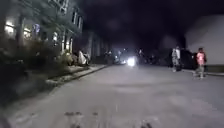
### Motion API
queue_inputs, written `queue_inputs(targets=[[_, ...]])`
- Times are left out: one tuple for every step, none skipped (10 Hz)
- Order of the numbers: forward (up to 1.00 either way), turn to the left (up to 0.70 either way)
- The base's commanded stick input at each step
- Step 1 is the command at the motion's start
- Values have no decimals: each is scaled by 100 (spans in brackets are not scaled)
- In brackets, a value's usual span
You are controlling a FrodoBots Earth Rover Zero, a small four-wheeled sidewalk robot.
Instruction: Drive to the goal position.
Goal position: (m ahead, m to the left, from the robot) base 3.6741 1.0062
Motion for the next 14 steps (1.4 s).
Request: queue_inputs(targets=[[85,-24],[85,-16],[85,-8],[85,0],[85,0],[85,0],[85,0],[85,0],[85,0],[85,0],[85,0],[85,0],[85,0],[85,0]])
